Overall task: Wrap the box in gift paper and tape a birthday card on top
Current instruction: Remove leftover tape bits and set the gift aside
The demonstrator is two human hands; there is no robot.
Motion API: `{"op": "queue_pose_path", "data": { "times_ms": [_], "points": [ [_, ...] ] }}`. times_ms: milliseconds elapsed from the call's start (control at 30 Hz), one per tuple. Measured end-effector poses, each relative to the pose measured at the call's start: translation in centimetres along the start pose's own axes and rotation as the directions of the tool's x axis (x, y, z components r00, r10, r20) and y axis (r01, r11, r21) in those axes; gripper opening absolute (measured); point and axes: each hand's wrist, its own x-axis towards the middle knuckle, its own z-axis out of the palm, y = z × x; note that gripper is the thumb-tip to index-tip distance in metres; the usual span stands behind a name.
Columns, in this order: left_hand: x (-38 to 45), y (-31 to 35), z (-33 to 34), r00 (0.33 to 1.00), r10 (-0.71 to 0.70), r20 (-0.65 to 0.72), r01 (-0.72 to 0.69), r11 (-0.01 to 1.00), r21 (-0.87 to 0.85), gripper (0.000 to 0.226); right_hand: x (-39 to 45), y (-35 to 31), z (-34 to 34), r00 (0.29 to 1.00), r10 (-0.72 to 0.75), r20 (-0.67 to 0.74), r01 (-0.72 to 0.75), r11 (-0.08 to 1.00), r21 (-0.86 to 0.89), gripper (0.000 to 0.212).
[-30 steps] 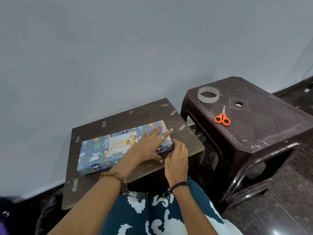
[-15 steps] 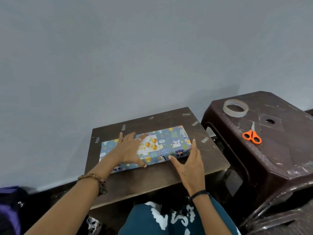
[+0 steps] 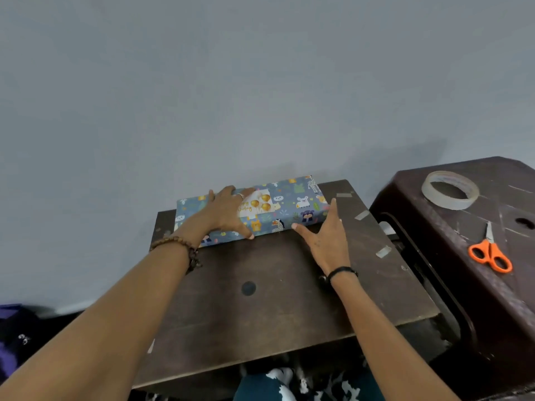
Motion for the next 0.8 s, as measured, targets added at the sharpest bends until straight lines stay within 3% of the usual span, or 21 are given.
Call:
{"op": "queue_pose_path", "data": {
  "times_ms": [200, 300, 367, 433, 500, 600, 800],
  "points": [
    [-0.4, 0.7, 1.8, 0.996, -0.085, 0.031, 0.086, 0.994, -0.061, 0.110, 0.2, 0.6, 1.0, 1.000, -0.027, 0.008, 0.028, 0.989, -0.145, 0.120],
    [-2.7, 3.5, 3.1, 0.978, -0.125, -0.165, 0.109, 0.989, -0.102, 0.094, -0.4, 0.0, 1.4, 0.999, 0.001, 0.036, 0.007, 0.978, -0.210, 0.119],
    [-4.7, 6.2, 4.5, 0.937, -0.042, -0.346, -0.006, 0.991, -0.135, 0.081, -1.9, -0.6, 1.3, 0.999, 0.015, 0.043, -0.003, 0.966, -0.259, 0.111],
    [-6.9, 9.3, 5.8, 0.910, 0.029, -0.413, -0.147, 0.955, -0.258, 0.069, -4.0, -0.9, 0.9, 1.000, -0.011, 0.016, 0.015, 0.975, -0.221, 0.098],
    [-8.6, 12.4, 7.4, 0.934, 0.065, -0.351, -0.209, 0.897, -0.389, 0.061, -6.5, -0.4, -0.3, 0.999, -0.041, -0.036, 0.033, 0.977, -0.212, 0.078],
    [-9.5, 15.6, 9.9, 0.946, 0.152, -0.285, -0.240, 0.922, -0.305, 0.052, -8.9, 1.3, -2.8, 0.978, -0.062, -0.201, -0.014, 0.934, -0.356, 0.049],
    [-7.5, 19.4, 10.1, 0.957, 0.146, -0.252, -0.218, 0.932, -0.290, 0.050, -7.7, 3.3, -7.5, 0.920, 0.062, -0.386, -0.211, 0.910, -0.356, 0.043]
  ]
}}
